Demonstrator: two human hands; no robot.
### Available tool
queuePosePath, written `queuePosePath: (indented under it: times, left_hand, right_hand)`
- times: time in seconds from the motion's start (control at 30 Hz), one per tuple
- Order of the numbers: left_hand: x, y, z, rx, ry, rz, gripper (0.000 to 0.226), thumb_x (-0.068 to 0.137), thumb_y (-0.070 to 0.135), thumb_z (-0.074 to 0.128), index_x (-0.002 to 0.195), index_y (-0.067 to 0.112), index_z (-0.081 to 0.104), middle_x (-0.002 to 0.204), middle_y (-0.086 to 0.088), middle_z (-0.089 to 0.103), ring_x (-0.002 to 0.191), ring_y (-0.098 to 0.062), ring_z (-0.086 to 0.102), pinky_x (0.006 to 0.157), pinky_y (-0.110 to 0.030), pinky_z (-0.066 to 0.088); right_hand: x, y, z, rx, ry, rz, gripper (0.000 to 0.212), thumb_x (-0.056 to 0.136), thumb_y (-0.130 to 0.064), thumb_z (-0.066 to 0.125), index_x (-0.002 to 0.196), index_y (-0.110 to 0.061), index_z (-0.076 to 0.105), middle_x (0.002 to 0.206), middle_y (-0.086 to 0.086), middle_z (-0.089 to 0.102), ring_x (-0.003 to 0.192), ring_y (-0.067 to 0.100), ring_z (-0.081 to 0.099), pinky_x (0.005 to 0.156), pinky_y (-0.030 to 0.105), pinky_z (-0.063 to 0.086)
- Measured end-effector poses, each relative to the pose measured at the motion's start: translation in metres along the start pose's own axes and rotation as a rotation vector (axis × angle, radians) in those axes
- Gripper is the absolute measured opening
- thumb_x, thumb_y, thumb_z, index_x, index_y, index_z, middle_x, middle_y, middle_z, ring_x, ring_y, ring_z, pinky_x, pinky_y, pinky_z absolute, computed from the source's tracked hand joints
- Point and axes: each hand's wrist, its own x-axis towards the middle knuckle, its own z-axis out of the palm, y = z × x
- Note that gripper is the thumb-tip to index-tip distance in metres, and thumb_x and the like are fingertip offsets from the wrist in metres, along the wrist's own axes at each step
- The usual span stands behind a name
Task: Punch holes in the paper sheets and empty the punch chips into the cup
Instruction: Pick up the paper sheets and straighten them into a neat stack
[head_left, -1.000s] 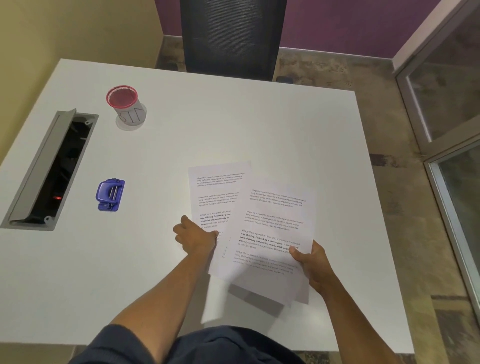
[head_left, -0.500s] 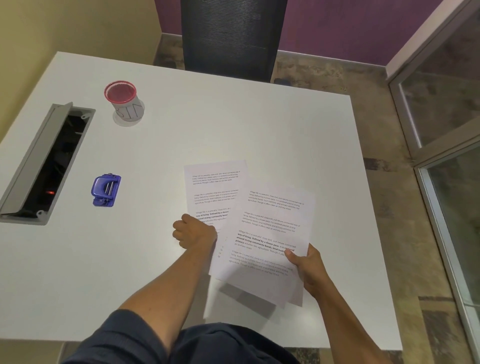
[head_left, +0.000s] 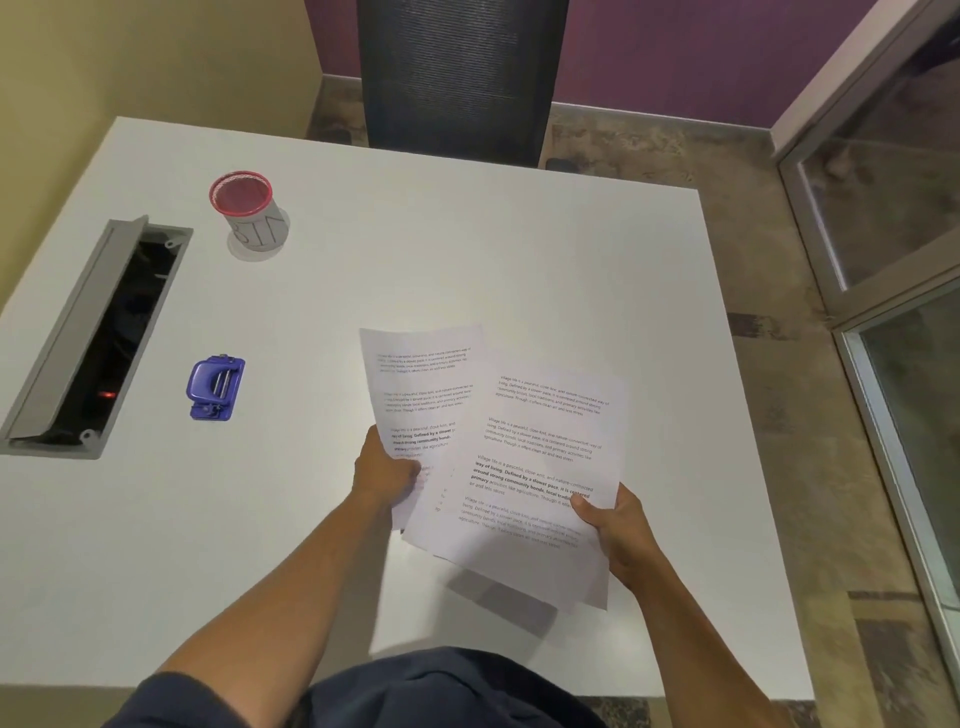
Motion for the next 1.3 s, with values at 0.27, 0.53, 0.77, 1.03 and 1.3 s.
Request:
queuePosePath:
  times: [0.27, 0.53, 0.77, 1.03, 1.3]
  left_hand:
    - [-0.018, -0.011, -0.028, -0.449, -0.420, -0.159, 0.053, 0.084, -0.011, 0.046, 0.128, 0.017, 0.058, 0.121, -0.013, 0.071, 0.109, -0.039, 0.067, 0.096, -0.058, 0.050]
    - [-0.023, -0.018, -0.025, -0.742, -0.516, -0.289, 0.037, 0.094, 0.018, 0.052, 0.130, 0.016, 0.061, 0.123, -0.023, 0.067, 0.108, -0.041, 0.065, 0.090, -0.059, 0.053]
    - [-0.023, -0.021, -0.024, -0.408, -0.450, -0.113, 0.048, 0.081, 0.023, 0.081, 0.125, 0.020, 0.061, 0.122, -0.008, 0.071, 0.105, -0.029, 0.071, 0.083, -0.045, 0.059]
    - [-0.028, -0.012, -0.023, -0.255, -0.424, 0.088, 0.059, 0.074, 0.009, 0.084, 0.120, 0.036, 0.059, 0.112, 0.012, 0.074, 0.106, -0.015, 0.070, 0.079, -0.026, 0.058]
    - [-0.047, 0.045, -0.053, -0.239, -0.638, 0.326, 0.063, 0.081, 0.015, 0.080, 0.135, 0.029, 0.052, 0.133, -0.002, 0.064, 0.120, -0.024, 0.063, 0.095, -0.041, 0.054]
  right_hand:
    - [0.007, -0.006, 0.014, 0.019, -0.090, 0.034, 0.036, 0.091, -0.003, 0.066, 0.124, -0.018, 0.064, 0.118, 0.005, 0.073, 0.106, 0.030, 0.070, 0.091, 0.053, 0.055]
    - [0.016, 0.003, 0.041, -0.031, -0.131, 0.057, 0.040, 0.090, 0.002, 0.064, 0.125, -0.018, 0.063, 0.118, 0.001, 0.073, 0.110, 0.024, 0.068, 0.099, 0.051, 0.051]
    - [0.020, 0.006, 0.054, -0.125, -0.134, 0.033, 0.042, 0.091, -0.002, 0.064, 0.128, -0.021, 0.061, 0.124, -0.002, 0.070, 0.111, 0.021, 0.067, 0.097, 0.044, 0.053]
    - [0.015, 0.004, 0.060, -0.165, -0.046, -0.059, 0.036, 0.088, -0.009, 0.071, 0.118, -0.028, 0.064, 0.117, -0.007, 0.072, 0.103, 0.012, 0.070, 0.076, 0.019, 0.056]
    - [0.013, -0.003, 0.059, 0.341, -0.253, 0.024, 0.043, 0.099, -0.008, 0.053, 0.142, -0.006, 0.045, 0.141, 0.017, 0.056, 0.131, 0.035, 0.051, 0.111, 0.052, 0.037]
